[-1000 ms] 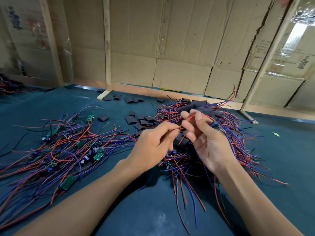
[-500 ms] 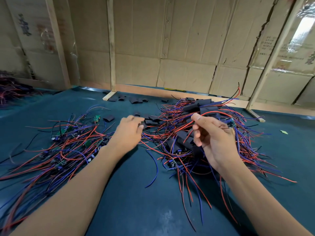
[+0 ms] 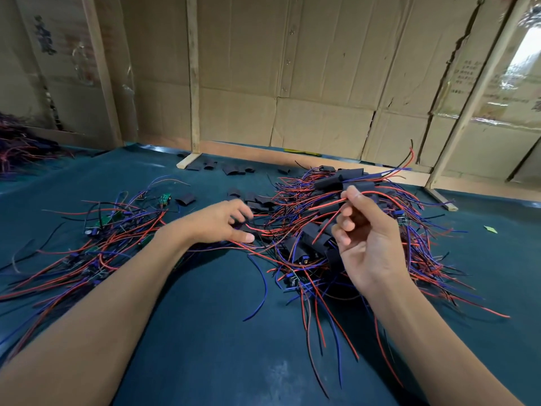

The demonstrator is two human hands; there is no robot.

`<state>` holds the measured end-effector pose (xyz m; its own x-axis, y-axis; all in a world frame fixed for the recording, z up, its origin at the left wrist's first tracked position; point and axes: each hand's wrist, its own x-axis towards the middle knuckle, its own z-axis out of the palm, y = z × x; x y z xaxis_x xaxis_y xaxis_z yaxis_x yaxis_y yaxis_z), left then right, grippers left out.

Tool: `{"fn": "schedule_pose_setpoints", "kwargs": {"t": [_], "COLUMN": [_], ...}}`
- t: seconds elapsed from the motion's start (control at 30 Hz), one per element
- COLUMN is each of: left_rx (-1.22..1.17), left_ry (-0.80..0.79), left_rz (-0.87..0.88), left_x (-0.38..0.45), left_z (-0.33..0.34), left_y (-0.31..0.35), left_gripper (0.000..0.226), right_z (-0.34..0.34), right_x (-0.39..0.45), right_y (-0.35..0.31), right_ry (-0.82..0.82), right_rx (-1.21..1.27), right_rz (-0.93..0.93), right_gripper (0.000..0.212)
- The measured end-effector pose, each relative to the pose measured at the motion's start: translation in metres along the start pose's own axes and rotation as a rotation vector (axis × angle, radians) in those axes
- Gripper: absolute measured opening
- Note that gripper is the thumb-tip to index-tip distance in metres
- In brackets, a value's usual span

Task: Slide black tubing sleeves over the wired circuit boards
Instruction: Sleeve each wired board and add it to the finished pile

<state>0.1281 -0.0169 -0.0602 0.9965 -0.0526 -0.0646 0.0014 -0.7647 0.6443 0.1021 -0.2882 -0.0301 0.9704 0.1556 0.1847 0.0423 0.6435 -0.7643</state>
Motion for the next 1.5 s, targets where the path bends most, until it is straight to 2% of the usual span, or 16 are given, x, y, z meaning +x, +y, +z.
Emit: {"fn": "schedule_pose_setpoints", "kwargs": {"t": [0.13, 0.3, 0.37, 0.43, 0.57, 0.9, 0.97, 1.03, 1.1, 1.13, 1.23, 1.27, 1.3, 1.37, 1.43, 1.5], "left_rx": [0.152, 0.335, 0.445, 0.507, 0.320, 0.185, 0.236, 0.312, 0.113, -0.111, -0.875, -1.038, -1.087, -0.930, -0.655, -0.450], "left_ry": [0.073, 0.145, 0.191, 0.209, 0.033, 0.129, 0.211, 0.444, 0.692, 0.678, 0.196, 0.096, 0.090, 0.326, 0.601, 0.661], "left_rz": [0.027, 0.043, 0.087, 0.195, 0.404, 0.317, 0.257, 0.236, 0.262, 0.274, 0.296, 0.303, 0.303, 0.310, 0.295, 0.296], "left_x": [0.002, -0.005, -0.006, -0.008, -0.010, -0.010, -0.009, -0.010, -0.014, -0.016, -0.024, -0.025, -0.025, -0.023, -0.024, -0.024], "left_z": [0.007, 0.010, 0.012, 0.014, 0.015, 0.003, -0.001, -0.002, -0.002, -0.003, -0.004, -0.001, 0.003, 0.012, 0.017, 0.018], "left_y": [-0.001, 0.001, 0.004, 0.007, 0.013, 0.004, 0.003, 0.004, 0.011, 0.013, 0.024, 0.028, 0.032, 0.037, 0.038, 0.035], "left_gripper": [0.045, 0.022, 0.022, 0.034, 0.051, 0.021, 0.022, 0.023, 0.013, 0.017, 0.018, 0.018, 0.029, 0.048, 0.034, 0.022], "right_z": [-0.002, -0.002, -0.001, -0.001, 0.001, 0.000, 0.000, 0.000, 0.000, 0.000, 0.000, 0.000, 0.000, 0.000, 0.000, 0.000], "right_x": [0.000, 0.000, 0.000, 0.001, -0.001, -0.001, 0.000, -0.001, -0.001, -0.001, 0.000, 0.000, 0.000, 0.000, 0.000, 0.000], "right_y": [0.004, 0.005, 0.005, 0.004, 0.004, 0.003, 0.003, 0.003, 0.003, 0.003, 0.003, 0.003, 0.003, 0.004, 0.004, 0.003], "right_ry": [-0.034, -0.037, -0.017, -0.001, 0.005, -0.009, -0.005, 0.000, 0.002, 0.001, 0.004, 0.005, 0.004, 0.007, 0.007, 0.007], "right_rx": [-0.096, -0.107, -0.101, -0.096, -0.107, -0.108, -0.104, -0.111, -0.112, -0.109, -0.109, -0.112, -0.115, -0.123, -0.121, -0.122], "right_rz": [-0.014, -0.018, -0.012, -0.007, -0.002, 0.008, 0.009, 0.012, 0.014, 0.015, 0.018, 0.021, 0.023, 0.030, 0.030, 0.028], "right_gripper": [0.010, 0.011, 0.011, 0.011, 0.011, 0.011, 0.010, 0.010, 0.011, 0.011, 0.015, 0.016, 0.017, 0.018, 0.017, 0.017]}}
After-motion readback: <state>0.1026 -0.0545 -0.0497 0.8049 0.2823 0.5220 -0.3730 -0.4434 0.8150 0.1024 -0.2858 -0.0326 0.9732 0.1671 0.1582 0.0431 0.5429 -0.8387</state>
